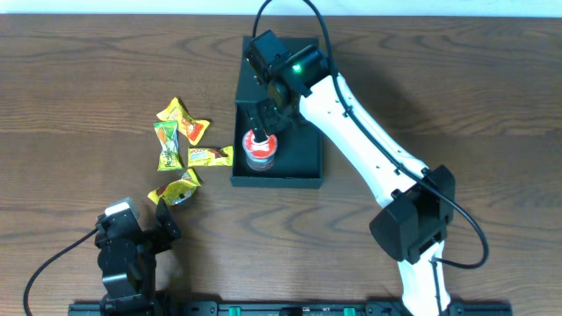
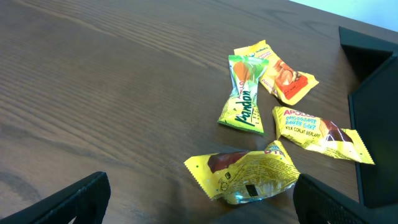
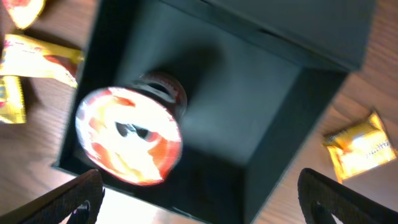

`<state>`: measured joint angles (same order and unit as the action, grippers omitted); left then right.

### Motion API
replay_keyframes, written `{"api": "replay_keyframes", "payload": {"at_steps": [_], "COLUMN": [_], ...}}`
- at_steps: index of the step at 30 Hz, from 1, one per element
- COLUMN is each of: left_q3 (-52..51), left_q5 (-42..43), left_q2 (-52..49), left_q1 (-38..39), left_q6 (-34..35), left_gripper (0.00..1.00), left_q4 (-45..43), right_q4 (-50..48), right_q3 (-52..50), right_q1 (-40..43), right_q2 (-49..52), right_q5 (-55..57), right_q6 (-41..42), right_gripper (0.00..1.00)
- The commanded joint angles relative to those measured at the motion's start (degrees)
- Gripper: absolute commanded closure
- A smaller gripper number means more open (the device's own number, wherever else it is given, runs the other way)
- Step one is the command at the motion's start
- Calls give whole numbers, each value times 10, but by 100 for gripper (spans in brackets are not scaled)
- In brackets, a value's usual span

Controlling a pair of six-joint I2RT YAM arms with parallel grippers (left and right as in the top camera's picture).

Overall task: Pack container
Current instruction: 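Lift the Pringles can and carry it over the green box, then lower the can into the box and lay it on its side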

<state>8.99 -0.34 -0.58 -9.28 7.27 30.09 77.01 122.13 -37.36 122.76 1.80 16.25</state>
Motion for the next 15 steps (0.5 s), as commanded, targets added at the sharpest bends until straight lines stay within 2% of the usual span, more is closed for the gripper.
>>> {"api": "replay_keyframes", "payload": {"at_steps": [1,5,10,15], "left_q3": [-9,-9,-8,-8], "left_q5": [0,0,0,0], "left_q2": [3,3,3,3], "left_q1": [-1,-1,-1,-1], "left_q6": [-4,-4,-4,-4], "left_gripper": [5,5,5,5], "left_q4": [-1,-1,-1,-1], "right_q4": [-11,-24,-22,-11], "right_q3": [-3,-4,-10,-11], "right_q1": [-1,-1,-12,-17], "right_q2": [4,8,30,42], "right_q5": [-30,-83,-76,-73], "right_q6": [-18,-49,-95,-96], "right_gripper": [1,1,1,1]}}
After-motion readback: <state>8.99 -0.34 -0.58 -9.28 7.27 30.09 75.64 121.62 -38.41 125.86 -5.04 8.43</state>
